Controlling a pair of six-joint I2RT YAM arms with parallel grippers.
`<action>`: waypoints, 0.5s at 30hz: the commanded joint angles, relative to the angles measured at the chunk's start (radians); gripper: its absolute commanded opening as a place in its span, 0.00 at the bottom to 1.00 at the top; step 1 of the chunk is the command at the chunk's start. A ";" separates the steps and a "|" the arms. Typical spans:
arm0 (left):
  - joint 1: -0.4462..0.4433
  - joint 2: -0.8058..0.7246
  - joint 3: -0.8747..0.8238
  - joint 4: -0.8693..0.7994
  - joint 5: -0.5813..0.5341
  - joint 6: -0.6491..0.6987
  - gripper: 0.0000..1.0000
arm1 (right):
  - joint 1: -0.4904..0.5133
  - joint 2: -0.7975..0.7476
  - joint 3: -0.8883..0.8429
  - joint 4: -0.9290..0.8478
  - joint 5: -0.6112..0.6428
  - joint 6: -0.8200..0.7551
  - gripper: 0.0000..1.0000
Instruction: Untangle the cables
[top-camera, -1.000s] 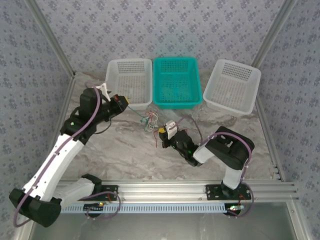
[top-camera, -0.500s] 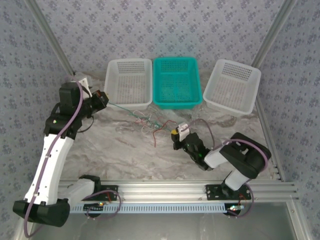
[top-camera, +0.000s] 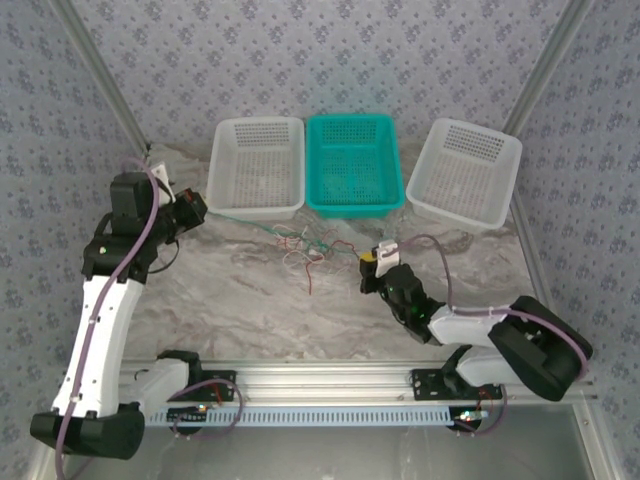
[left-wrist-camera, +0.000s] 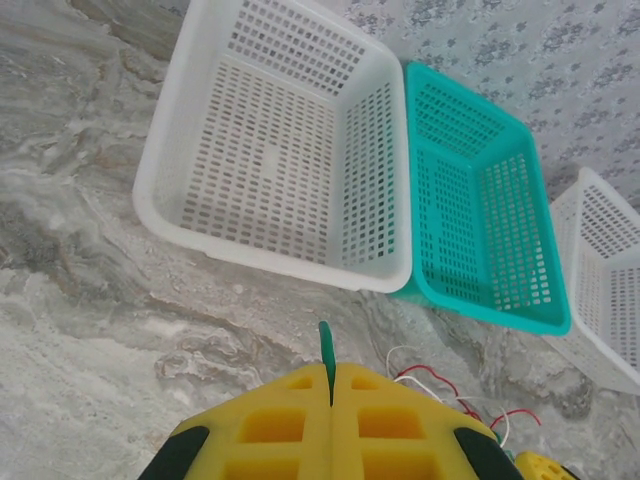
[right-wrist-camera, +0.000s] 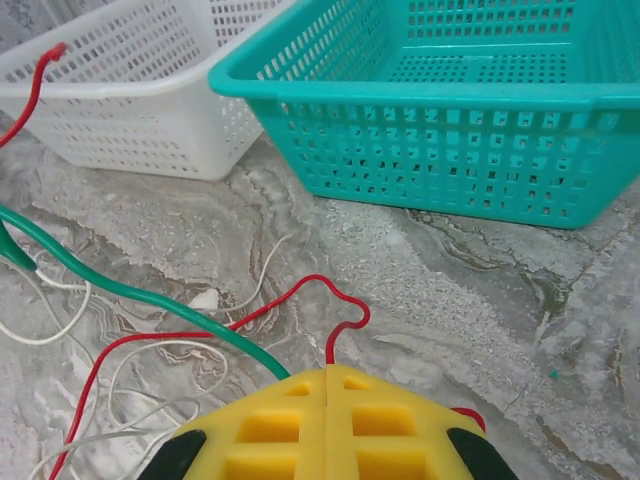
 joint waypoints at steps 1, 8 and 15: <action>0.016 -0.030 -0.096 0.266 0.234 -0.010 0.00 | -0.014 -0.052 -0.014 -0.216 -0.044 -0.013 0.00; -0.279 0.055 -0.224 0.416 0.269 0.040 0.00 | 0.018 -0.111 0.072 -0.319 -0.361 -0.105 0.13; -0.306 0.069 -0.281 0.408 0.232 0.023 0.00 | 0.005 -0.203 0.133 -0.500 -0.395 -0.085 0.62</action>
